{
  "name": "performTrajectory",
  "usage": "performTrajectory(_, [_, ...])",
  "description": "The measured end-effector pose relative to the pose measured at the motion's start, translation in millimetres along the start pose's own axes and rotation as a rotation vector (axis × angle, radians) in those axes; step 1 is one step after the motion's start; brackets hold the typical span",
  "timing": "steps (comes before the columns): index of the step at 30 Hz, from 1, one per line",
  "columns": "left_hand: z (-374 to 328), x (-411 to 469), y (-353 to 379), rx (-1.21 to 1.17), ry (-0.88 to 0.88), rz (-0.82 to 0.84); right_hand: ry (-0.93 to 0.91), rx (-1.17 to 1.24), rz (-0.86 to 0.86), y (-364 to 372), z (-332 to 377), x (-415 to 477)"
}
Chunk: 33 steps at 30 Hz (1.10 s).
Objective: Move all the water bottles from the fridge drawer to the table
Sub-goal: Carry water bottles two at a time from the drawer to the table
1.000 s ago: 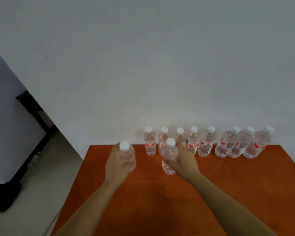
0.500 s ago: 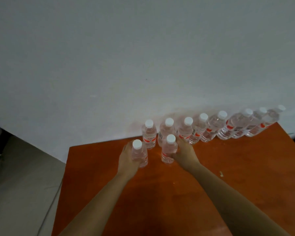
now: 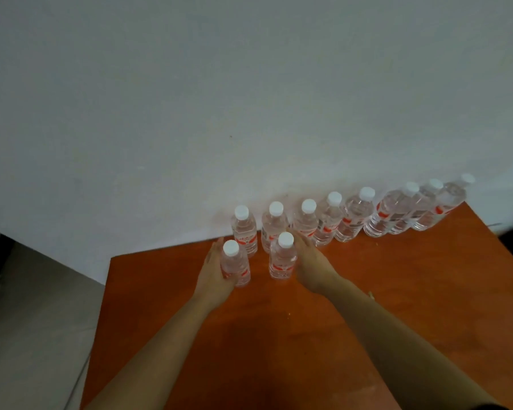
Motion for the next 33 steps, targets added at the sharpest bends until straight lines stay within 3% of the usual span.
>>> performTrajectory(3, [-34, -21, -13, 0.11, 0.035, -0.13, -0.08, -0.01, -0.151, -27, -2, -22])
performTrajectory(10, [-160, -60, -41, 0.508, 0.454, -0.601, -0.142, -0.305, -0.744, -142, -18, -77])
performTrajectory(14, [-244, -92, -19, 0.589, 0.573, -0.686, -0.121, -0.449, -0.908, -207, -46, -130])
performTrajectory(20, [-339, -127, 62, 0.652, 0.719, -0.619, 0.033, -0.537, -1.018, -269, -124, -232])
performTrajectory(26, [-432, -161, 155, 0.587, 0.957, -0.508, 0.304, -0.621, -1.146, -313, -201, -346])
performTrajectory(33, [-506, -226, 283, 0.431, 1.321, -0.193, 0.698, -0.721, -1.248, -285, -261, -506])
Point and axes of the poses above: each hand's wrist, its own x-axis towards the middle knuckle, its own y-axis out of the palm, z = x × y, the point moved 1 cm from there along x, towards the middle knuckle, and after that the axes turned 1 degree about z, right-handed, at the moved point
